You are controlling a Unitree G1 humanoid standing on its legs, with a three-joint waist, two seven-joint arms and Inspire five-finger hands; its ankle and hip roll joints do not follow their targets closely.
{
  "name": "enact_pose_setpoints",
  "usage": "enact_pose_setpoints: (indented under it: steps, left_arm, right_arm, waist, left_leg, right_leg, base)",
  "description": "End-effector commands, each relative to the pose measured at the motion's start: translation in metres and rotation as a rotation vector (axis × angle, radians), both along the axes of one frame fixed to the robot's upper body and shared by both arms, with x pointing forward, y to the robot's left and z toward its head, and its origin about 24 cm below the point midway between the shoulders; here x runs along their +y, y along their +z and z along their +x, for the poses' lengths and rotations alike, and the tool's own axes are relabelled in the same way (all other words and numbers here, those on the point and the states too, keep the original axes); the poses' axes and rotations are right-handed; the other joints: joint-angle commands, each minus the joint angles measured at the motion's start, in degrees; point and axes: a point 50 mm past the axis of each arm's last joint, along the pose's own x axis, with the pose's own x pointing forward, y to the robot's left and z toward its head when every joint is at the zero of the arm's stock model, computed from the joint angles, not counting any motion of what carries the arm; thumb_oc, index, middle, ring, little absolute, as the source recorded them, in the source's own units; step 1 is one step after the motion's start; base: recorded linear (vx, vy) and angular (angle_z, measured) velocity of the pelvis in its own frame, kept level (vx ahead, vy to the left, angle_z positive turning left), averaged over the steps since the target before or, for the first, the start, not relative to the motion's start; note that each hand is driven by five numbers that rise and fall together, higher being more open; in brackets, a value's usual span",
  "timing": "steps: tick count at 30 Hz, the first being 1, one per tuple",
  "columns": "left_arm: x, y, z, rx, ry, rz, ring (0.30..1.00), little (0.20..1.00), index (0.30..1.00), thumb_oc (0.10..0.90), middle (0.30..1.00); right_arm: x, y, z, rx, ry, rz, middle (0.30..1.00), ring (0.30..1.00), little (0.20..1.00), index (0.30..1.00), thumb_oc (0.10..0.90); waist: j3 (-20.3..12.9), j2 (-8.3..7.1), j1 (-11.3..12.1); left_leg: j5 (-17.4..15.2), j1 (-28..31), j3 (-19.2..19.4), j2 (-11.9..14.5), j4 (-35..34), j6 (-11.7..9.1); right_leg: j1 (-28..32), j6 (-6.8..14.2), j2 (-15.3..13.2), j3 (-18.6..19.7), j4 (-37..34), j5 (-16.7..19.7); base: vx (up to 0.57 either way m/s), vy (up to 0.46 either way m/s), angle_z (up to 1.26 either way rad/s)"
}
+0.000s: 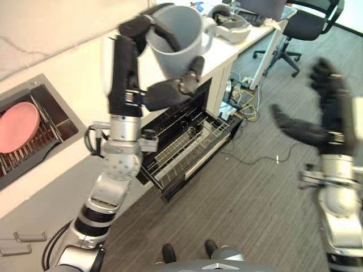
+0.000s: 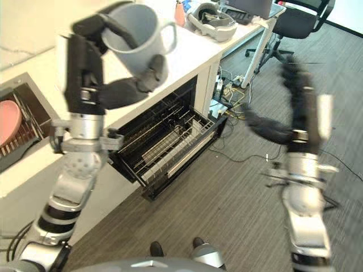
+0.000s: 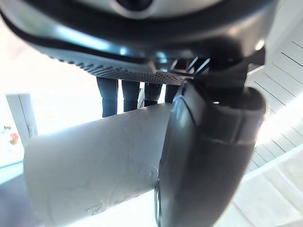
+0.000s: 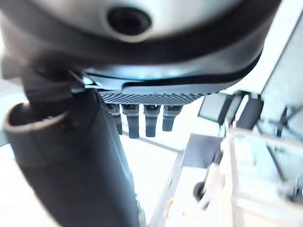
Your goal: Place the dishes in the dishwasher.
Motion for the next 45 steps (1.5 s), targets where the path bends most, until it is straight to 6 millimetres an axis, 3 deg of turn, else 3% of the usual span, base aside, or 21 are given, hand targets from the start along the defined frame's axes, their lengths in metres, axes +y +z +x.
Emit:
enact_pose_setpoints:
  steps: [1, 9, 20, 30, 45]
  left_arm:
    - [-0.005, 0.031, 0.005, -0.134, -0.083, -0.145, 0.300, 0.300, 0.300, 0.400, 0.300]
    - [-0.038, 0.014, 0.022, -0.028, -0.096, -0.081, 0.300, 0.300, 0.300, 0.400, 0.300]
    - [-0.044, -0.019, 0.035, 0.069, 0.019, 0.047, 0.300, 0.300, 0.300, 0.400, 0.300]
    - [-0.049, -0.033, 0.038, 0.131, 0.029, 0.053, 0.300, 0.300, 0.300, 0.400, 0.300]
    - [-0.068, -0.046, 0.036, 0.186, -0.036, 0.079, 0.300, 0.300, 0.300, 0.400, 0.300]
  right_arm:
    - [-0.005, 0.014, 0.002, -0.093, 0.057, 0.127, 0.900, 0.900, 0.900, 0.900, 0.800]
    - [0.033, 0.010, 0.018, -0.072, 0.184, 0.267, 0.900, 0.900, 0.900, 0.900, 0.800]
    - [0.067, 0.011, 0.024, -0.040, 0.328, 0.291, 0.900, 0.900, 0.900, 0.900, 0.800]
    - [0.089, 0.000, 0.026, 0.055, 0.448, 0.325, 0.900, 0.900, 0.900, 0.900, 0.800]
    - [0.102, -0.002, 0.027, 0.060, 0.441, 0.398, 0.900, 0.900, 0.900, 0.900, 0.800]
  waist:
    - [-5.12, -0.90, 1.69]
    - [-5.60, -0.64, 2.08]
    - [-5.06, -0.31, 3.45]
    - [-4.39, -0.41, 4.28]
    - [-4.27, 0.04, 4.68]
  left_leg:
    - [-4.31, 1.47, -1.24, 1.42, 0.21, -4.20]
    - [-4.12, 2.49, -1.47, 1.90, 0.21, -4.28]
    - [-3.52, 2.94, -2.42, 2.02, 0.21, -4.68]
    - [-2.33, 2.67, -3.23, 2.19, 0.21, -4.98]
    - [-2.39, 3.07, -3.53, 2.05, 0.21, -4.91]
  right_leg:
    - [-2.15, 4.09, 1.02, -2.77, 0.72, 0.94]
    - [-1.20, 3.27, 1.13, -3.66, 0.72, 0.41]
    - [-0.15, 2.73, 0.90, -5.17, 0.72, -0.08]
    - [0.02, 2.40, 0.90, -6.26, 0.72, 0.26]
    - [0.64, 2.44, 0.49, -7.07, 0.72, 0.02]
  base:
    - [0.01, -0.011, -0.03]
    - [0.00, -0.003, 0.01]
    - [-0.01, -0.008, 0.04]
    - [-0.01, -0.013, 0.07]
    - [0.00, -0.003, 0.02]
